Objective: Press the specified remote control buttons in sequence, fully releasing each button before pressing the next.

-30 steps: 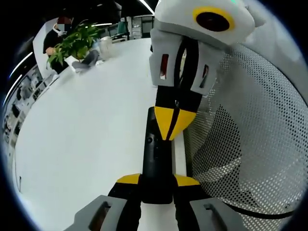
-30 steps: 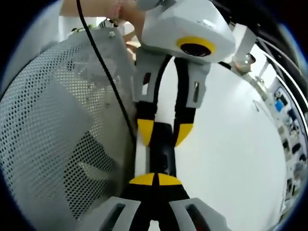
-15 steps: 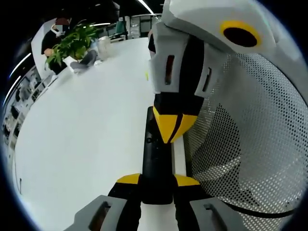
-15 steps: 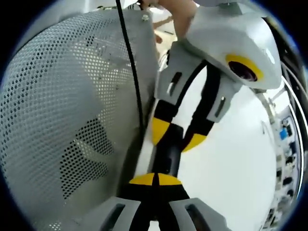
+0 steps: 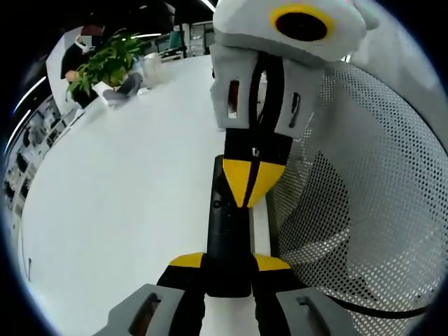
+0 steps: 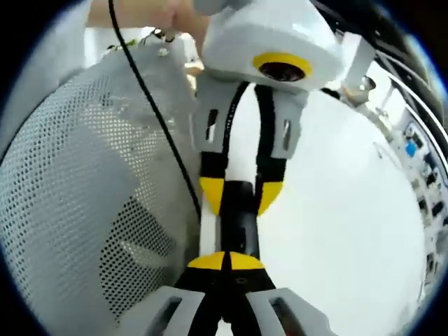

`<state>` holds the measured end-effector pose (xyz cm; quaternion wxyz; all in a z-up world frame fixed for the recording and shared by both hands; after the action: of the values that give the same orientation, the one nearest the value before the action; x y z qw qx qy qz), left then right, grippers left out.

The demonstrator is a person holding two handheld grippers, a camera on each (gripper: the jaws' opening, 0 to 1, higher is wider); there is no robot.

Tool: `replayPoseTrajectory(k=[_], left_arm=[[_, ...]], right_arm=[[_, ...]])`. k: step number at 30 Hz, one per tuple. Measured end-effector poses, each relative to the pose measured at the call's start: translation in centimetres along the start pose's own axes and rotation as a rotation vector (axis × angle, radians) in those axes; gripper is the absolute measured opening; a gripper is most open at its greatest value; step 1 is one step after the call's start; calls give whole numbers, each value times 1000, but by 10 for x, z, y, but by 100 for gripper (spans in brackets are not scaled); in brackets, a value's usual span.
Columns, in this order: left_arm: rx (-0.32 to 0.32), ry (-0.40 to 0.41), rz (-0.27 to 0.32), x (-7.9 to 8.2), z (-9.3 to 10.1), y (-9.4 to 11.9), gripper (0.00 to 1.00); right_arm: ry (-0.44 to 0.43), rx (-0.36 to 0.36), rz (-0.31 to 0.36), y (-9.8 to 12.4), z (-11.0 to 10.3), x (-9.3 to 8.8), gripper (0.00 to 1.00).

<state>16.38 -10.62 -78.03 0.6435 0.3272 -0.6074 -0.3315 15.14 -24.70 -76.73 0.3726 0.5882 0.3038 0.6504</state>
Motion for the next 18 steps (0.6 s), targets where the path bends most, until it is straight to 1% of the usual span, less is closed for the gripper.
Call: replayPoseTrajectory(k=[2, 4, 7, 11, 15, 18], left_arm=[[0, -2, 2, 0, 0, 0, 24], [-1, -3, 2, 0, 0, 0, 24], [-2, -5, 0, 0, 0, 0, 24], [-2, -6, 0, 1, 0, 0, 24], [-3, -7, -1, 1, 0, 0, 24], [-4, -10, -2, 1, 0, 0, 24]], right_arm=[[7, -11, -9, 1, 1, -1, 0], [-10, -17, -9, 2, 5, -2, 0], [-28, -3, -2, 2, 7, -2, 0], [-21, 9, 1, 0, 6, 1, 0], [8, 17, -17, -1, 7, 2, 0], [0, 20, -26, -2, 8, 3, 0]])
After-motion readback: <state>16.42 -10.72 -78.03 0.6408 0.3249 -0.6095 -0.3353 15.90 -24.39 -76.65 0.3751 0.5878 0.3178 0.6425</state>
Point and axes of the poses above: the point that each gripper's makers call its tool centre point, and the gripper's own axes: y roughly backward along the fingers, z roughly to its right, x roughly out of its top, the point moved 10 cm from there along y, roughly backward along the fingers, and after that the axes turned 3 degrees about -x, right-handed, at the moved point
